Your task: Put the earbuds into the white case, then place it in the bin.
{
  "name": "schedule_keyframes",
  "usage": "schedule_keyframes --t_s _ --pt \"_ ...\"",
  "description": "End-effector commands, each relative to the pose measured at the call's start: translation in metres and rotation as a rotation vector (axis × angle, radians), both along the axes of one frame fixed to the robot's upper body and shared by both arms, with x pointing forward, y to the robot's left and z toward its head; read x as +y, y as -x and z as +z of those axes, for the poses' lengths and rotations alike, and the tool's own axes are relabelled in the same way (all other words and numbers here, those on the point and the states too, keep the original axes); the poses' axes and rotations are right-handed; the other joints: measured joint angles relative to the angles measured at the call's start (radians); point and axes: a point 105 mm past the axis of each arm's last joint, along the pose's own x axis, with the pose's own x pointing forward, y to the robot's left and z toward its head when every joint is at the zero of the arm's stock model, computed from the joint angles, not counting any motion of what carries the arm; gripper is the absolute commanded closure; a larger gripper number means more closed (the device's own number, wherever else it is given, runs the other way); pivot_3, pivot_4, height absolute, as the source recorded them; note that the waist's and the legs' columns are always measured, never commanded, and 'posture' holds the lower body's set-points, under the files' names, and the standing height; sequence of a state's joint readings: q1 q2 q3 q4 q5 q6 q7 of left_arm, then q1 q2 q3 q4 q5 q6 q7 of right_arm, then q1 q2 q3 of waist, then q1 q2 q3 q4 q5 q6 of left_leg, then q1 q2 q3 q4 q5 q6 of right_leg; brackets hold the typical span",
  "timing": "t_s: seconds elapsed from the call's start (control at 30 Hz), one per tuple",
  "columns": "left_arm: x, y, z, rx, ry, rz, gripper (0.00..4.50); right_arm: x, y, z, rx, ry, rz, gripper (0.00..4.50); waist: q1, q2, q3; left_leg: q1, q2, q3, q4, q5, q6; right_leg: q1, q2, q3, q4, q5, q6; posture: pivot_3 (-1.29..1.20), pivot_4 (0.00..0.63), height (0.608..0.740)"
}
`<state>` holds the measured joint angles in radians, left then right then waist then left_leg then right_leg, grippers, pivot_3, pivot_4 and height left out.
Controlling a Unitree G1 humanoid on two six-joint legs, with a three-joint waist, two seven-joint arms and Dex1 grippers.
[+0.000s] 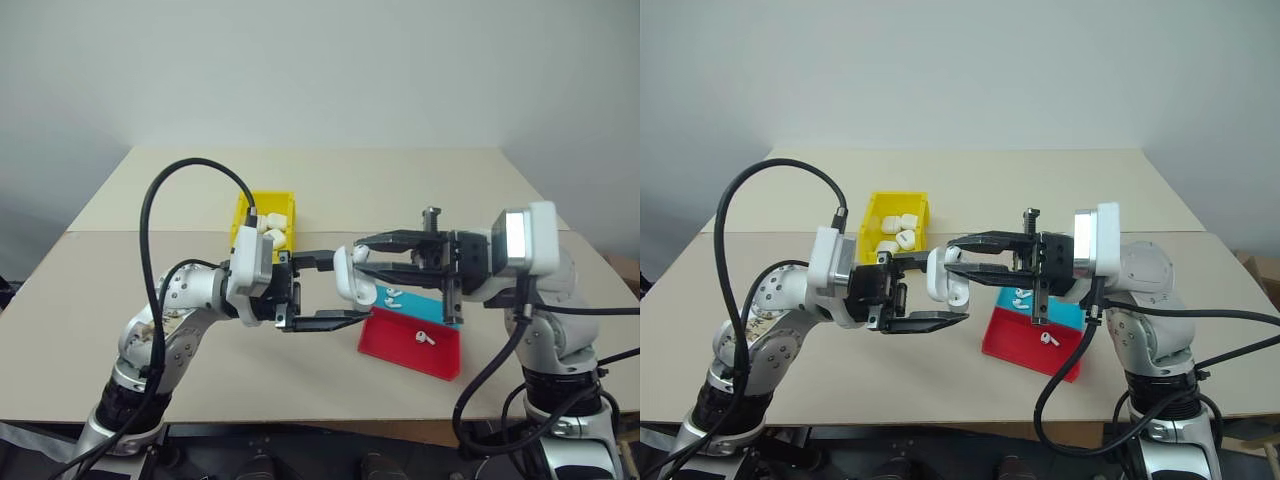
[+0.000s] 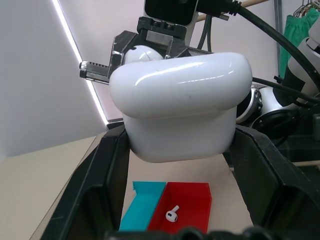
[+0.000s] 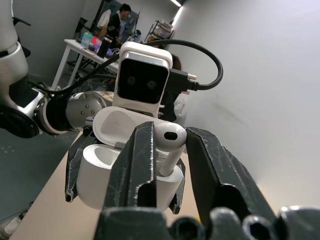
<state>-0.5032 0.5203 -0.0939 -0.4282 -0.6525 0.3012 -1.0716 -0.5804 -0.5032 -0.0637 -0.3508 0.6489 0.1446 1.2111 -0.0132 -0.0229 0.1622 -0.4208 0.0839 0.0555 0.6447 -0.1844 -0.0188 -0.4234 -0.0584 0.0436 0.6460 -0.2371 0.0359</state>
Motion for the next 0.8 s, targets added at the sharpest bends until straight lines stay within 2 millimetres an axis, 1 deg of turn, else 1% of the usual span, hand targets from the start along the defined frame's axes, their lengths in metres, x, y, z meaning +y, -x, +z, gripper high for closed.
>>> schedule_keyframes --t_s 0.03,0.13,0.3,0.37,0.43,0.53,0.57,0.63,0.67,0.73,0.8 --pt "0.001 0.005 0.011 -0.064 0.039 -0.007 1.76 0.001 0.004 0.000 -0.028 0.020 0.007 2.18 0.000 0.000 0.000 0.000 0.000 0.000 0.000 0.000 0.000 0.000 0.000 0.000 0.000 0.000 0.000 0.00 0.150 0.740" --pt "0.001 0.004 0.011 -0.063 0.046 -0.005 1.76 0.001 0.004 -0.003 -0.045 0.031 -0.004 1.22 0.000 0.000 0.000 0.000 0.000 0.000 0.000 0.000 0.000 0.000 0.000 0.000 0.000 0.000 0.000 0.00 0.150 0.740" --pt "0.003 0.001 0.006 -0.044 0.034 0.020 1.76 -0.005 0.006 0.000 -0.056 0.032 -0.002 1.22 0.000 0.000 0.000 0.000 0.000 0.000 0.000 0.000 0.000 0.000 0.000 0.000 0.000 0.000 0.000 0.00 0.150 0.740" --pt "0.011 -0.006 -0.010 -0.038 -0.028 0.073 1.76 -0.014 0.002 0.003 -0.037 0.065 -0.034 1.22 0.000 0.000 0.000 0.000 0.000 0.000 0.000 0.000 0.000 0.000 0.000 0.000 0.000 0.000 0.000 0.00 0.150 0.740" --pt "0.022 -0.011 -0.030 -0.047 -0.106 0.115 1.76 -0.024 -0.009 0.006 0.000 0.125 -0.113 1.22 -0.001 0.000 0.000 0.000 0.000 0.000 0.000 0.000 0.000 0.000 0.000 0.000 0.000 0.000 0.000 0.00 0.150 0.740" --pt "0.033 -0.008 -0.048 -0.041 -0.192 0.144 1.76 -0.038 -0.028 0.007 0.063 0.273 -0.227 1.22 -0.002 0.000 0.000 0.001 0.000 0.001 0.000 0.000 0.000 -0.001 0.000 0.001 0.000 0.001 -0.003 0.00 0.150 0.740" --pt "0.034 -0.006 -0.050 -0.041 -0.196 0.141 1.76 -0.042 -0.033 0.006 0.089 0.311 -0.257 1.22 -0.001 0.000 0.000 0.000 0.000 0.001 0.000 0.000 0.000 -0.001 0.000 0.001 0.000 0.001 -0.003 0.00 0.150 0.740" --pt "0.037 -0.001 -0.053 -0.023 -0.189 0.146 1.76 -0.051 -0.052 0.003 0.148 0.447 -0.357 1.22 -0.001 0.000 0.000 0.000 0.000 0.001 0.000 0.000 0.000 -0.001 -0.001 0.000 0.000 -0.002 -0.008 0.00 0.150 0.740" --pt "0.039 0.000 -0.054 -0.020 -0.188 0.148 1.76 -0.055 -0.061 0.000 0.168 0.522 -0.409 1.22 -0.001 0.000 0.000 0.000 0.000 0.001 0.000 0.000 0.000 -0.001 -0.001 0.001 0.000 -0.002 -0.008 0.00 0.150 0.740" --pt "0.041 0.002 -0.059 -0.019 -0.206 0.156 1.76 -0.061 -0.077 -0.013 0.164 0.734 -0.508 1.22 -0.001 0.000 0.000 0.000 0.000 0.002 -0.001 0.000 0.000 -0.002 -0.001 0.001 -0.001 -0.003 -0.009 0.00 0.150 0.740" --pt "0.043 0.003 -0.066 -0.021 -0.233 0.161 1.76 -0.064 -0.087 -0.025 0.164 0.902 -0.544 1.22 -0.005 0.000 0.000 0.000 0.000 0.003 -0.001 0.000 0.000 -0.003 -0.001 0.002 -0.001 -0.003 -0.008 0.00 0.150 0.740"
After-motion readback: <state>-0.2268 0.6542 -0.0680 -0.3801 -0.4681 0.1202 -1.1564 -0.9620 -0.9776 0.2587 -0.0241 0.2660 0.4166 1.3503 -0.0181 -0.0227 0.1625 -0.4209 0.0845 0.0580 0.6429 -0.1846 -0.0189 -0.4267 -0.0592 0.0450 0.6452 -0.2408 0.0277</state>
